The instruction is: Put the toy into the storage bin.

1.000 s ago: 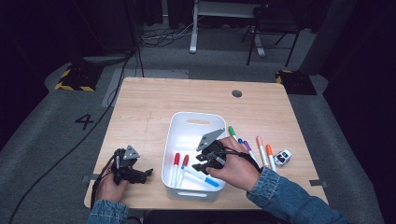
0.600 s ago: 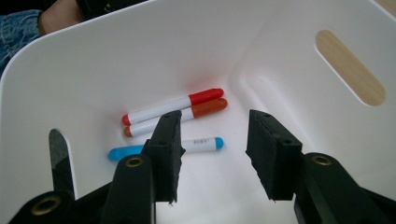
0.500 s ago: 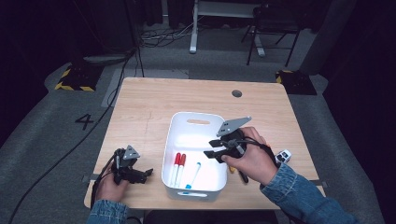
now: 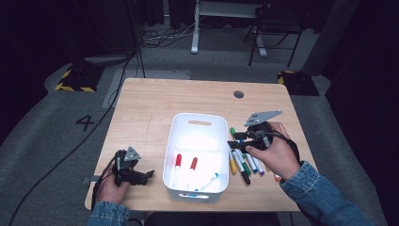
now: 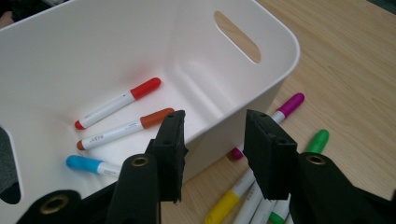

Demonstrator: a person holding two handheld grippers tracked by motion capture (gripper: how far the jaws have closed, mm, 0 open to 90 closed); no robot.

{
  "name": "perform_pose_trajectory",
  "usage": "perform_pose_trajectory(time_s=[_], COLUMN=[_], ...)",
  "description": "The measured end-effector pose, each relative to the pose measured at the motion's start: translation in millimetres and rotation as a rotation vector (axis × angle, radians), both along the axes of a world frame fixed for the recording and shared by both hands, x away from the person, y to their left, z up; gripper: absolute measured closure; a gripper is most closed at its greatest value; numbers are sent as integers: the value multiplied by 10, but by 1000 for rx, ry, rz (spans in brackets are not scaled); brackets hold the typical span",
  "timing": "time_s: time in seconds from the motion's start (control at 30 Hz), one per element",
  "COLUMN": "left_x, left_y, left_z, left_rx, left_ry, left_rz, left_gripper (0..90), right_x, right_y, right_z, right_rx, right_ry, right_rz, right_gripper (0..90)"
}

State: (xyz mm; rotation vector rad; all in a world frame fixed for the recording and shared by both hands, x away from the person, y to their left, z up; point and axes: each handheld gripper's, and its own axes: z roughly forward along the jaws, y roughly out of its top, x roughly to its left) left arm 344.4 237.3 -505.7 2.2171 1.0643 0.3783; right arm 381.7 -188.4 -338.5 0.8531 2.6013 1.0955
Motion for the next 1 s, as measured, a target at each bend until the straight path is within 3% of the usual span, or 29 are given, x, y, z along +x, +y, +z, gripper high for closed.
perform_pose_trajectory(time_s=[0.23,0.47,1.0], left_x=[0,-1,-1], left_y=[0,0,0], left_z=[0,1,1], left_rx=[0,1,1], left_ry=[0,0,0], left_rz=[0,1,1], left_gripper=[0,0,0], right_x=[110,216,361], right_y=[-192,-416,-706], right_z=[-75,-241,-740], right_rx=[-7,-47,-138], right_ry=[18,47,158], right_rz=[-64,-130,-238], right_gripper=[605,629,663])
